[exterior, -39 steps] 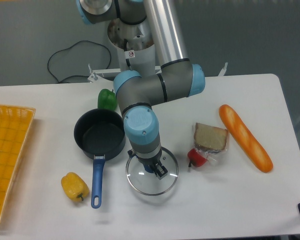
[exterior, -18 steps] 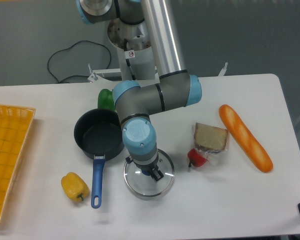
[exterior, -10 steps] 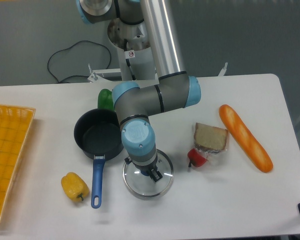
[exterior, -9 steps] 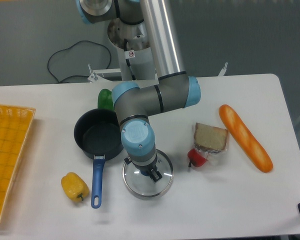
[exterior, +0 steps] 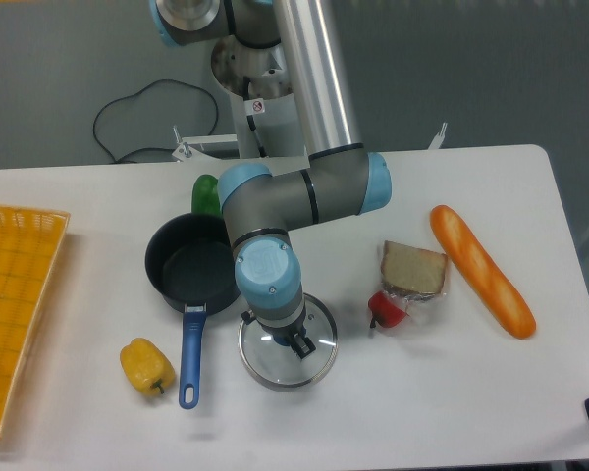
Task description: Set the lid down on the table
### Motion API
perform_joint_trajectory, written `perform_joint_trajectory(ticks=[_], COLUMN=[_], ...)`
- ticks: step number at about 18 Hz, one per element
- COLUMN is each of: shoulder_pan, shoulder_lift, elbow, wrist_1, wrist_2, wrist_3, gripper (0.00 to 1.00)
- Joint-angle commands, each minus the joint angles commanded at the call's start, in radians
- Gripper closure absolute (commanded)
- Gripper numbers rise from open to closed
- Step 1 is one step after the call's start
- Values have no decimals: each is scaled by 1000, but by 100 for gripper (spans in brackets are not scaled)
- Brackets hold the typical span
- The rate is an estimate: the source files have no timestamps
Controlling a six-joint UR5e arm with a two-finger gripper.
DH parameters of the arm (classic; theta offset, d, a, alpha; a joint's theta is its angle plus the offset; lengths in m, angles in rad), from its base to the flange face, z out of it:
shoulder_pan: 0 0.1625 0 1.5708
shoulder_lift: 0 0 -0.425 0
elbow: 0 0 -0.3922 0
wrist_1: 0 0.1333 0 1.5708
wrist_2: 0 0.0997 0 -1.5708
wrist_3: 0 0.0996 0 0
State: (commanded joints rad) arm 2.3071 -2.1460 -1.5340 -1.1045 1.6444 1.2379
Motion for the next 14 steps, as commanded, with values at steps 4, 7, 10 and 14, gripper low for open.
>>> perform_joint_trajectory(ticks=[4, 7, 10, 14], shoulder_pan=[0, -2, -2, -2], shoulder_lift=[0, -2, -2, -3], elbow=[0, 0, 0, 0], wrist_1=[0, 0, 2, 2], wrist_2=[0, 2, 2, 2], wrist_3=[-2, -2, -2, 0], gripper=[40, 37, 36, 28])
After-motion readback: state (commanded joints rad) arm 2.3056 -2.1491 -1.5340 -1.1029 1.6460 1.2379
